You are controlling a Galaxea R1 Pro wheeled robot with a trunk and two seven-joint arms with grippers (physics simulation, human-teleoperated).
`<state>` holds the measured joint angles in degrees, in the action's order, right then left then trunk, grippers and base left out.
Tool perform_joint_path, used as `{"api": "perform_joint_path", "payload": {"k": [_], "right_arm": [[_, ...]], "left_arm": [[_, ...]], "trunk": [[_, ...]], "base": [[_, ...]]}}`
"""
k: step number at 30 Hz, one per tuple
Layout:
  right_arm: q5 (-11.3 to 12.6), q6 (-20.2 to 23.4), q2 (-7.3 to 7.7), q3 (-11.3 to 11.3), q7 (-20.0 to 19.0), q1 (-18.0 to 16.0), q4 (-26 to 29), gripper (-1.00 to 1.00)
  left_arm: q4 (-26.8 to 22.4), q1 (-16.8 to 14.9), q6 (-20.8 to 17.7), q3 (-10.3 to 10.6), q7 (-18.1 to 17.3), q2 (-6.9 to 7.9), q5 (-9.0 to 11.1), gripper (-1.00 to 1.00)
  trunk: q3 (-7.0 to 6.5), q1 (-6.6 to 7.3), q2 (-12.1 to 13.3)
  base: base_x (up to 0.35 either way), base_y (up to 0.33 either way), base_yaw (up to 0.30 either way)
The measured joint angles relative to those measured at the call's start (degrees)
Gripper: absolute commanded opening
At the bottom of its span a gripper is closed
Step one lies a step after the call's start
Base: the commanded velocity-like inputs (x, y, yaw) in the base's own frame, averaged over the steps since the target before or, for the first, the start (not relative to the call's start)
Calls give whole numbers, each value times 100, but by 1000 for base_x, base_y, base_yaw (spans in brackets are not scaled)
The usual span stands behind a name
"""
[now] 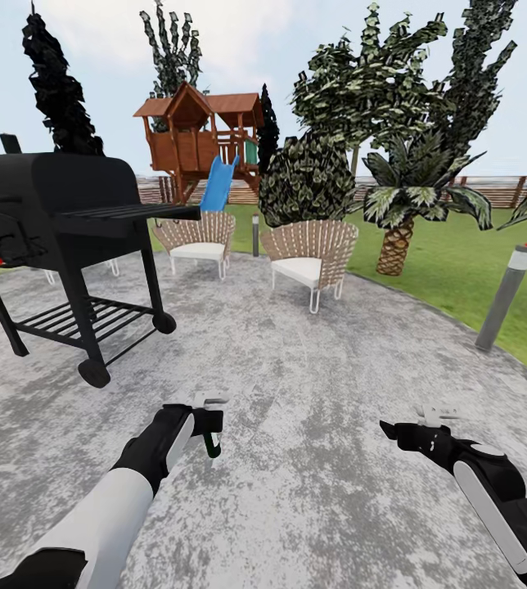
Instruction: Pick up the pesticide atomizer in the garden and spray insectifuge to fully cover both potted plants in the garden.
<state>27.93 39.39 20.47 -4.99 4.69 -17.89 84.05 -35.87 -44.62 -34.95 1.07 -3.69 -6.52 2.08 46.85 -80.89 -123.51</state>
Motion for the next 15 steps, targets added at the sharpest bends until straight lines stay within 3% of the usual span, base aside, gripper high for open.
{"api": "perform_joint_path", "payload": {"k": [15], "right_arm": [[0,0,2,0,0,0,-1,100]], "left_arm": [[3,0,0,0,0,-34,2,-100]], "trunk": [[169,-330,-601]], "base": [[0,0,0]]}}
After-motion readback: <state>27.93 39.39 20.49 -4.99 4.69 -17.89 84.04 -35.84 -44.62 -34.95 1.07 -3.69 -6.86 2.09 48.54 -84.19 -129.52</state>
